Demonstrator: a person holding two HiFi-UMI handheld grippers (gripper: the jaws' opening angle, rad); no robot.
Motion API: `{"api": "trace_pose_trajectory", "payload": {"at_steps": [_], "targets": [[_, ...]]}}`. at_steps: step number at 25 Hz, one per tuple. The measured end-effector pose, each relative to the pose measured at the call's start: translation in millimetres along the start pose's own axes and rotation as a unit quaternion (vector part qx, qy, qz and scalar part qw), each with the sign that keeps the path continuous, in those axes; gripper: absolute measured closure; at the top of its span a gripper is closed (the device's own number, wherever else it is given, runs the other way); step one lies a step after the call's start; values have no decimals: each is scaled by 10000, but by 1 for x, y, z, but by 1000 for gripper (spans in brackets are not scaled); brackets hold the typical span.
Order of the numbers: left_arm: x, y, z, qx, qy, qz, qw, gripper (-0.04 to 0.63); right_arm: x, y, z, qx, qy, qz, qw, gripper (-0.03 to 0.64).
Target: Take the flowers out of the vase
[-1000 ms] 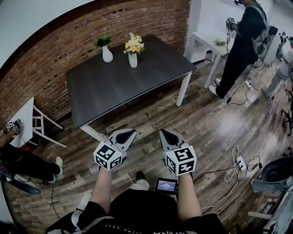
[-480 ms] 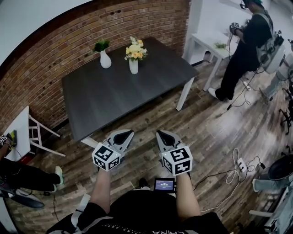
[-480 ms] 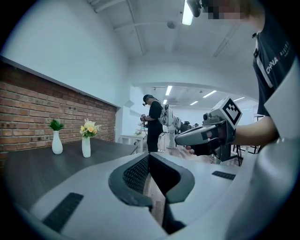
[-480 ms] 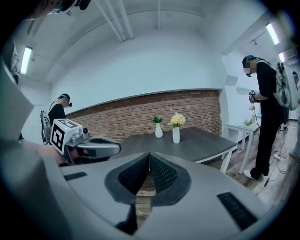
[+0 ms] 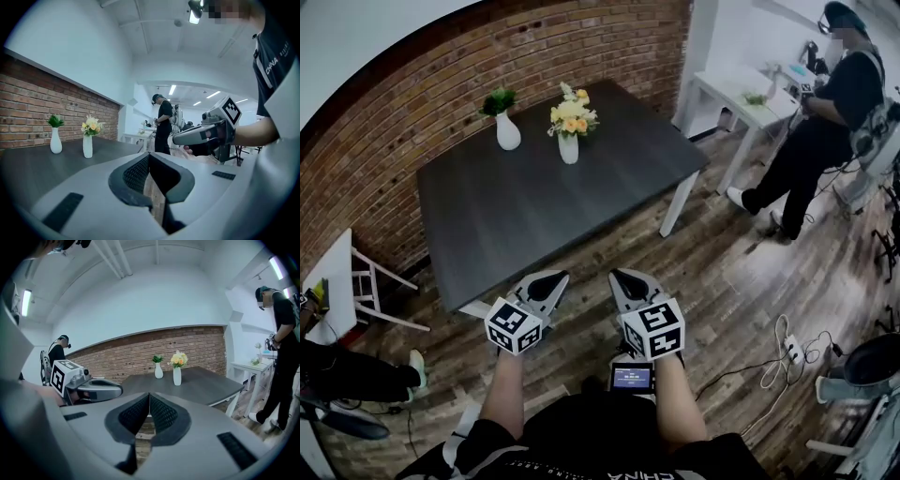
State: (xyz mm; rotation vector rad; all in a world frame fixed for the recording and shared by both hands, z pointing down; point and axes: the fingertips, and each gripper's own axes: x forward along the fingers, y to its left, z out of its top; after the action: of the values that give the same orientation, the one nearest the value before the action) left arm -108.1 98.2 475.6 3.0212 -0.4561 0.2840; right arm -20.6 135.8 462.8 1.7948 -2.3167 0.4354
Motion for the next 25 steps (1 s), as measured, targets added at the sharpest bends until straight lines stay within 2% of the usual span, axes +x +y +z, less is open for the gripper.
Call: {"api": "trace_pose_trajectory", "payload": {"at_steps": [7,16,25], "targets": [[61,57,36,-84,-183,364,9991,592,46,-63,39,-139,-49,207,9997,609],[143,92,61,-96,-176,661,9976,592,79,-146,65,-371,48,548,9978,609],[170,120,57,-158,-28,874,9960,592,116,-176,67,-254,97,748,9968,609]]}}
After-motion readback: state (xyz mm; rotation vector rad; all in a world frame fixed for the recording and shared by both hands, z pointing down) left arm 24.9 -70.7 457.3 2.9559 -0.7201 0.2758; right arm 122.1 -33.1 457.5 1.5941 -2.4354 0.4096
